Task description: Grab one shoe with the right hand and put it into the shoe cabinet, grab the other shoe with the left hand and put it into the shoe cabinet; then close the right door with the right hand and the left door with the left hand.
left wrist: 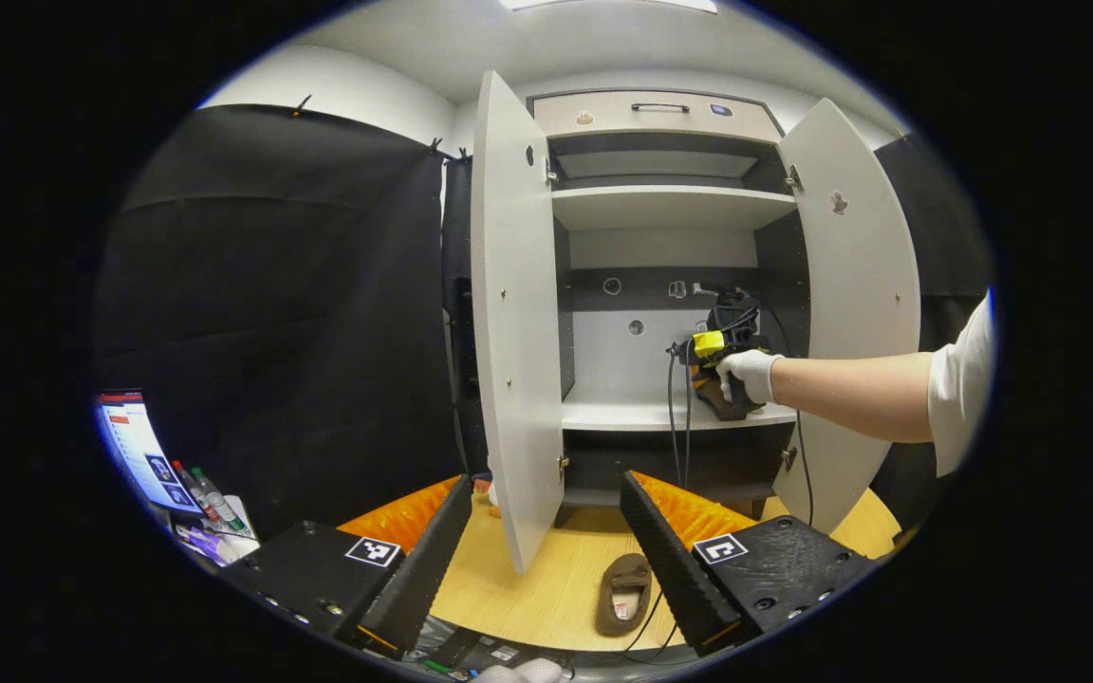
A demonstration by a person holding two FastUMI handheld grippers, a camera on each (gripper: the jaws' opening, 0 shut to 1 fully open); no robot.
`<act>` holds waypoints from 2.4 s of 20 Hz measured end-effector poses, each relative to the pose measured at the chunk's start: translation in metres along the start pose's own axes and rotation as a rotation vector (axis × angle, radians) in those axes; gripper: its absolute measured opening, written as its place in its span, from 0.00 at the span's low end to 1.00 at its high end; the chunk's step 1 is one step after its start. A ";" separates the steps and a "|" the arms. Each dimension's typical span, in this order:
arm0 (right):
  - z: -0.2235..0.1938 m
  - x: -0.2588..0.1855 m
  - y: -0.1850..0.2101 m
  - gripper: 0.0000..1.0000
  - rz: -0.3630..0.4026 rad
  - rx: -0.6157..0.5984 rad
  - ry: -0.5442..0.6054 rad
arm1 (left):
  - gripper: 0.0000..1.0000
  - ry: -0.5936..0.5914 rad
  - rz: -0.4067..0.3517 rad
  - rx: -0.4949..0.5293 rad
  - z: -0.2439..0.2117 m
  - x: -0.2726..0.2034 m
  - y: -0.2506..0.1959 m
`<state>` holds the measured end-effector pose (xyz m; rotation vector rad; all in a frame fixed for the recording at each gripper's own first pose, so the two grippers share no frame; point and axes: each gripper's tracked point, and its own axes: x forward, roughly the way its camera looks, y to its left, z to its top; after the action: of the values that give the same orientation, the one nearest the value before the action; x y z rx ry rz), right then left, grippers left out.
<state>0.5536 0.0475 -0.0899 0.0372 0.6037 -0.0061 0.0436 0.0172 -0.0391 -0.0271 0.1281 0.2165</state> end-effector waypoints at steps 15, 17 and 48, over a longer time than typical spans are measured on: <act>0.005 -0.077 0.008 0.80 0.057 0.006 -0.073 | 0.96 -0.045 -0.042 -0.015 0.011 -0.020 0.011; 0.012 -0.092 0.002 0.88 0.038 -0.005 -0.116 | 0.96 -0.045 -0.051 -0.018 0.011 -0.023 0.011; -0.250 -0.448 -0.067 0.99 -0.035 -0.006 -0.633 | 0.96 -0.087 -0.240 0.037 0.009 -0.025 0.009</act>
<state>0.0416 -0.0125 -0.0431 0.0172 -0.0287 -0.0485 0.0191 0.0207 -0.0268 0.0040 0.0418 -0.0247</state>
